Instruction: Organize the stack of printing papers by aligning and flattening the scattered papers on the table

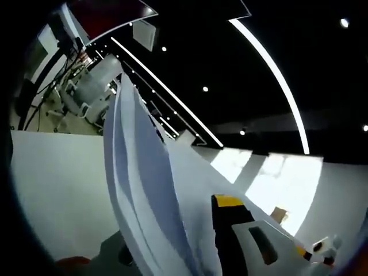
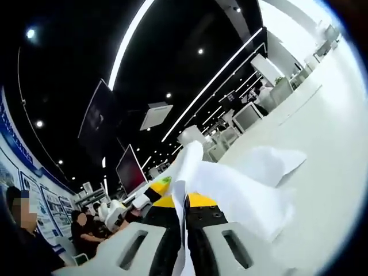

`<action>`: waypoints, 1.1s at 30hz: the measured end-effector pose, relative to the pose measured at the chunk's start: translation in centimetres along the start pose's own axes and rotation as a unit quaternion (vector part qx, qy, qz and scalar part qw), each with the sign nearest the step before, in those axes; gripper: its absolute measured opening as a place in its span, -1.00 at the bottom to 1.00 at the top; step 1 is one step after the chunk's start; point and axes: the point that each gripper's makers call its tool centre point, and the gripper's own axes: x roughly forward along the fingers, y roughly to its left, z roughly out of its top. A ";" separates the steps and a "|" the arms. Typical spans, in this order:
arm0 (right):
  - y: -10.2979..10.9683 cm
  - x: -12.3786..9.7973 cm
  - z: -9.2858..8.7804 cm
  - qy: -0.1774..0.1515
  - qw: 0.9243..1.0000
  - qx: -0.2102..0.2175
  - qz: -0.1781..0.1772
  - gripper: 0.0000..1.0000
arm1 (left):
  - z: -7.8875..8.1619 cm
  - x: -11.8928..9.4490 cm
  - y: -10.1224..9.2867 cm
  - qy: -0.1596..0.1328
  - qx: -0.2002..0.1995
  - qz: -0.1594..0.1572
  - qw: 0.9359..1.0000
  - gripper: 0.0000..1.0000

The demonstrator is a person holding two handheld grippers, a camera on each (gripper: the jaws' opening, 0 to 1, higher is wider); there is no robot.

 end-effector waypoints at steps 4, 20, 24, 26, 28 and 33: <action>0.5 0.0 -0.4 0.002 1.000 0.005 0.007 -1.00 | 0.1 0.0 0.1 -0.001 -0.002 0.002 1.000 -0.53; 0.0 0.0 -0.8 -0.009 1.000 0.000 -0.020 -0.01 | 0.5 -0.2 0.7 -0.010 -0.001 0.012 1.000 -0.84; -0.5 -0.6 1.4 -0.041 0.998 -0.015 -0.034 0.07 | 0.5 -0.1 0.8 -0.008 0.004 0.015 1.000 -0.84; -0.5 -1.0 2.9 -0.059 0.997 -0.031 -0.041 0.21 | 0.4 -0.1 0.7 -0.007 0.007 0.018 1.000 -0.85; -0.4 -1.3 3.7 -0.066 0.996 -0.036 -0.043 0.23 | 0.3 -0.1 0.8 -0.006 0.013 0.020 1.000 -0.86; -0.7 -1.4 5.2 -0.077 0.995 -0.043 -0.043 0.26 | 0.3 -0.1 0.8 -0.003 0.021 0.024 1.000 -0.87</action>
